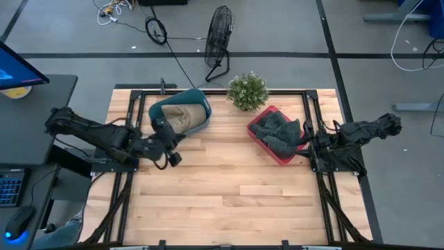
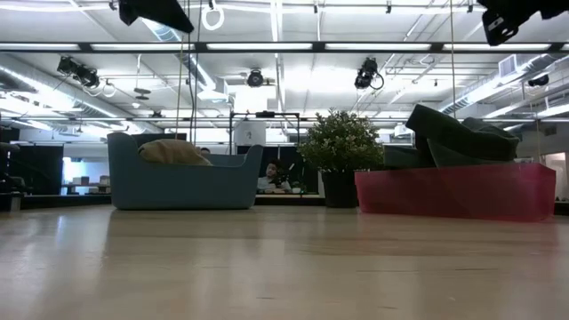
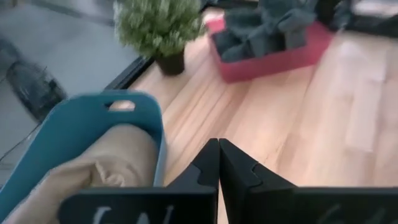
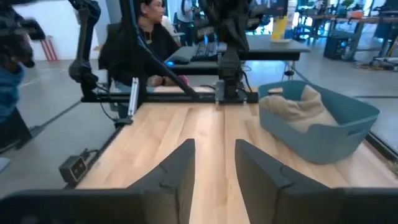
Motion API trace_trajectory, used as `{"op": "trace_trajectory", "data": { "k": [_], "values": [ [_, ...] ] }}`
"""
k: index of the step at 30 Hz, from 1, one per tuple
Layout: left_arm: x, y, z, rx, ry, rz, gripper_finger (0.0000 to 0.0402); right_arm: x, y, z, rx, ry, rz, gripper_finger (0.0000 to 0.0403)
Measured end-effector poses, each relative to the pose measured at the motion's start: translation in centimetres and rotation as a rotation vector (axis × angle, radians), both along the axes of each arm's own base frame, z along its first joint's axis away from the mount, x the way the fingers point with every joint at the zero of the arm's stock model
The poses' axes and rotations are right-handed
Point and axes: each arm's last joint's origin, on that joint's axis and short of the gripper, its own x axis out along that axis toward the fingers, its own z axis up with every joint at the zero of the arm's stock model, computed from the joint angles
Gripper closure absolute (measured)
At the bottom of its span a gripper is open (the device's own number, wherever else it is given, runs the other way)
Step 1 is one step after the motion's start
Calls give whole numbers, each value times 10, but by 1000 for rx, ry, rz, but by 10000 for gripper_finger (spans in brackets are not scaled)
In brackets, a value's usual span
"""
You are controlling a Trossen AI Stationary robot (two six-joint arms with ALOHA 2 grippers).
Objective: Pick & Place hat
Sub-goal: Return to home position
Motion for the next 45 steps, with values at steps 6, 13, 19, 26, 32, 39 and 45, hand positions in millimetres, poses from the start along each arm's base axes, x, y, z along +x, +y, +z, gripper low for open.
{"op": "trace_trajectory", "data": {
  "k": [6, 13, 19, 26, 32, 39, 45],
  "values": [
    [-28, 10, 22, -12, -125, -23, 396, 0, 0, -8, 16, 26, -10, 296],
    [-53, 19, 20, 38, -163, -64, 397, -8, -4, -6, -34, -22, -5, 346],
    [-46, 16, -36, 4, -205, -121, 398, -10, -6, -7, -80, -24, -49, 392],
    [-48, 22, -69, 52, -246, -196, 398, -13, -11, -5, -79, -50, -178, 393],
    [-63, 37, -53, 130, -325, -191, 398, -28, -18, -1, -94, -145, -194, 399],
    [-61, 46, -74, 183, -400, -271, 398, -30, -19, -4, -37, -233, -219, 394],
    [-62, 55, -107, 200, -516, -251, 399, -16, -13, -21, -24, -308, -230, 392]
  ]
}}
